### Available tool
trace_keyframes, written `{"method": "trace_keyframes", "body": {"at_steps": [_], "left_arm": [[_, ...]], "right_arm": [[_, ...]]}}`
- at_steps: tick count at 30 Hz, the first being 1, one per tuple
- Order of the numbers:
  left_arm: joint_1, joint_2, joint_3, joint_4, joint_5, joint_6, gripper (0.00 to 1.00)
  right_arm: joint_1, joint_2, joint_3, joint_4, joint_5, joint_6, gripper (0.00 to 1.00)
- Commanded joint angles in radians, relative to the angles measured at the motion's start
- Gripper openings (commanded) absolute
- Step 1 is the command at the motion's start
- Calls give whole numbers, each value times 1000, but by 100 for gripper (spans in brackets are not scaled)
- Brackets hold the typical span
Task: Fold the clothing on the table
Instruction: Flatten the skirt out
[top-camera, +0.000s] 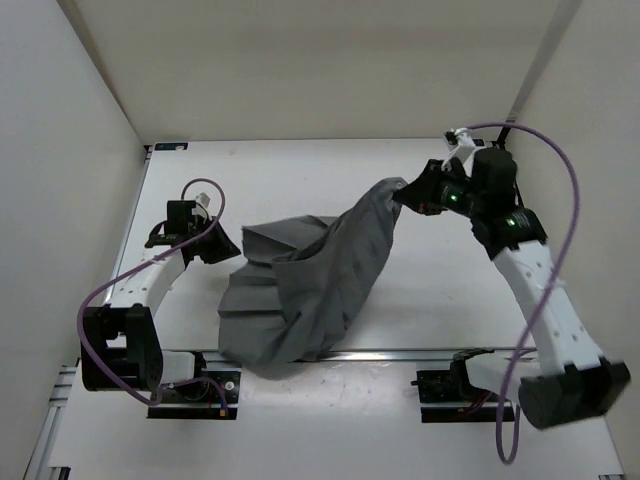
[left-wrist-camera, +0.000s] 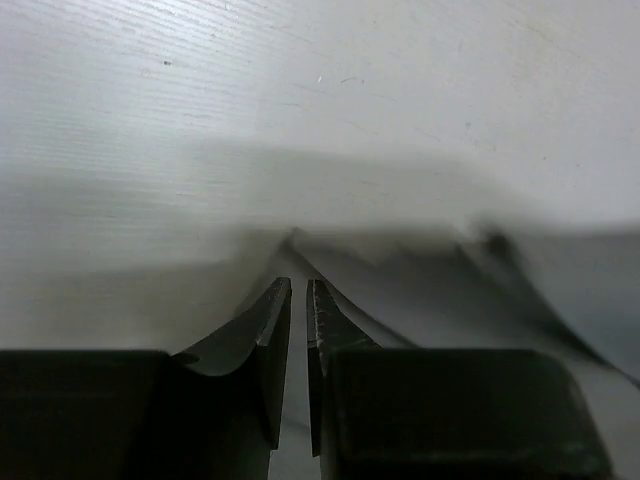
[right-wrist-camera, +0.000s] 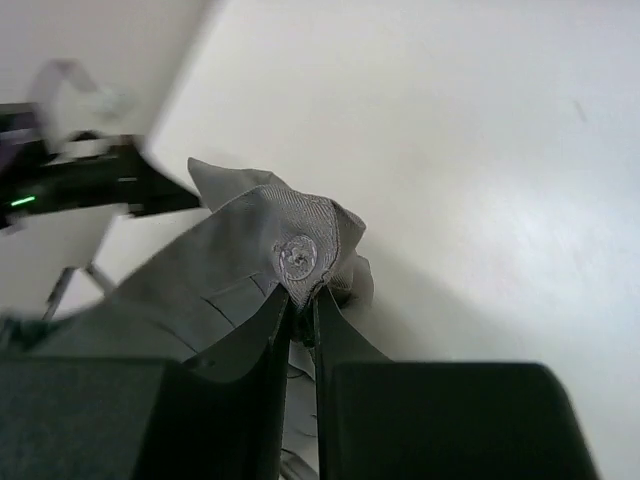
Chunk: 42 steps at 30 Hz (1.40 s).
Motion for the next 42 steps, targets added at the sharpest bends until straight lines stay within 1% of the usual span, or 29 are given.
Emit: {"method": "trace_keyframes", "body": {"at_steps": [1,2,4,7,8,10,12,13,14,16,17,18,19,20,21,22,23,26,28,31,35,37,42], "left_arm": [[1,-28,-4,-11,-7,16,23],[2,-34,-5,-16,-9,22,23],[5,-41,-2,-20,-9,23,23],[7,-52,4,-27,14,20,23],[-2,-58,13,-30,31,19,23],[-24,-68,21,-19,107,-1,24],[-68,-75,21,24,179,-32,29],[-82,-80,16,42,194,-61,31],[-108,-91,4,82,229,-82,32],[-153,-107,-60,174,307,-200,43],[-157,-109,-82,261,319,-275,46],[-192,-109,-130,350,332,-311,46],[-197,-109,-170,377,315,-370,46],[-225,-94,-191,448,303,-395,47],[-248,-80,-212,472,257,-420,47],[-251,-71,-224,476,194,-429,46],[-281,-54,-224,477,171,-435,48],[-334,-26,-226,489,10,-458,51],[-372,-14,-231,513,-45,-484,51],[-389,27,-246,587,-87,-530,50],[-423,101,-228,611,-118,-558,44],[-446,142,-218,618,-124,-561,42],[-481,207,-221,665,-109,-593,43]], "right_arm": [[-55,178,-53,-169,197,54,0],[-67,241,-59,-236,239,44,0],[-56,310,-60,-289,317,31,0],[-30,379,-74,-312,396,11,0],[-27,381,-76,-311,396,10,0],[-12,386,-74,-301,419,1,0],[-13,407,-71,-298,435,2,0],[-12,407,-59,-303,431,-13,0],[-16,419,-48,-307,433,-15,0],[-16,432,-37,-326,439,-27,0],[-15,433,-27,-326,446,-35,0],[-18,435,-19,-323,442,-36,0],[-15,438,-19,-329,439,-41,0],[-10,436,-20,-334,439,-39,0],[-9,433,-13,-329,443,-41,0],[-6,435,-11,-335,434,-41,0],[-3,436,-7,-341,437,-44,0],[8,439,9,-369,442,-56,0],[14,435,16,-378,451,-59,0],[22,427,21,-384,448,-64,0],[25,426,24,-398,448,-72,0],[25,427,23,-407,453,-79,1],[19,418,23,-406,454,-81,0]]}}
